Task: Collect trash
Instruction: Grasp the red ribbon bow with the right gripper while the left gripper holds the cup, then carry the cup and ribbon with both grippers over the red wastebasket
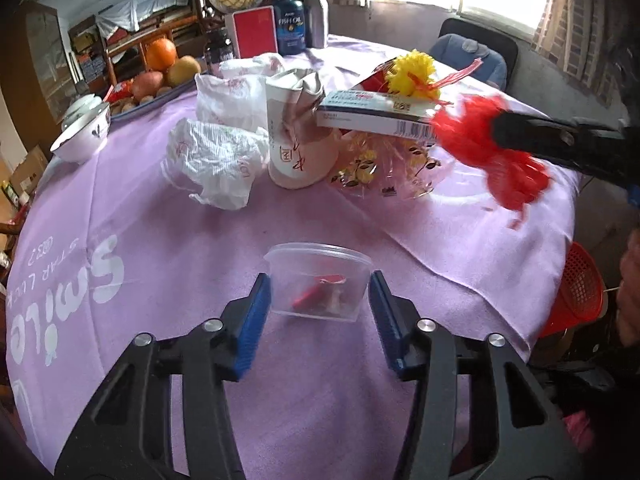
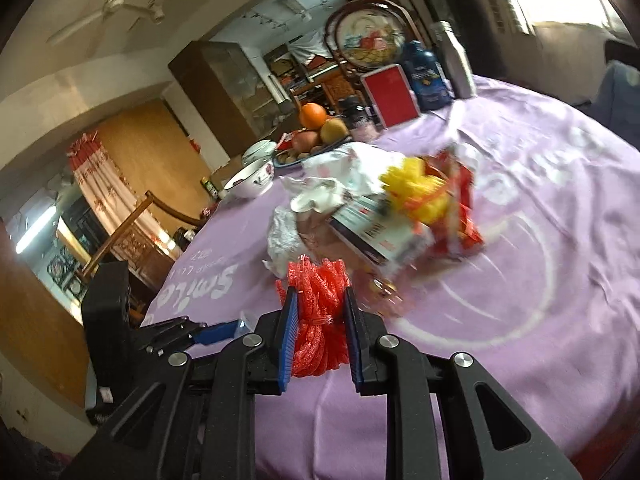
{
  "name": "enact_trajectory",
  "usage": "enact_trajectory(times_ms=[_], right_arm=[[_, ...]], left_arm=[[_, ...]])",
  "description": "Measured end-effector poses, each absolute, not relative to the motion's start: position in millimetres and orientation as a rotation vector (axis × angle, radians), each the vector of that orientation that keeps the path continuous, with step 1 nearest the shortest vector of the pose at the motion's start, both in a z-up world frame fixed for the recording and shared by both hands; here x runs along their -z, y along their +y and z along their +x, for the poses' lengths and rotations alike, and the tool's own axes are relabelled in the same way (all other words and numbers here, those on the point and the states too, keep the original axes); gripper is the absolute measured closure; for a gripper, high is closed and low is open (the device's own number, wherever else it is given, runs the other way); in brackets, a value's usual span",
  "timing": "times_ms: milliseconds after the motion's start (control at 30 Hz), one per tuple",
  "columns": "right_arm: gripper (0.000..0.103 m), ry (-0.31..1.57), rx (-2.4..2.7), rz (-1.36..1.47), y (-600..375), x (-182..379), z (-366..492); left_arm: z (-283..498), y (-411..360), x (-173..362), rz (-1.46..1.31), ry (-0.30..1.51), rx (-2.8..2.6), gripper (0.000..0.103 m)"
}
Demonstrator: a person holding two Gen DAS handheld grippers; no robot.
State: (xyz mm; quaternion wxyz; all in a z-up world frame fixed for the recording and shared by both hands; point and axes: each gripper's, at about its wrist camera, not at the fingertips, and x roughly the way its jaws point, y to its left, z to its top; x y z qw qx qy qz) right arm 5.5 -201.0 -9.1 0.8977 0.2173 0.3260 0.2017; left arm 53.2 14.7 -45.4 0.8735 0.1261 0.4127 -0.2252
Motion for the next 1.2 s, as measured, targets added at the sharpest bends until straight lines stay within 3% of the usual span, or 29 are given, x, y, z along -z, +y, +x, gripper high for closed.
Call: enact_trajectory(times_ms=[367, 833, 1200], right_arm=[[0.08, 0.609, -0.298, 0.515, -259, 15, -35], [0.08, 0.511, 0.002, 0.599, -371, 32, -134], [0.08, 0.576, 0.385, 0.678, -465, 110, -217]], left_arm=[[30, -5, 9, 0.231, 0.774, 0.524, 0.053], [-1, -127, -4, 0.308, 0.708, 0.788, 0.053], [-32, -225, 19, 0.383, 0.755, 1.0, 0.053]])
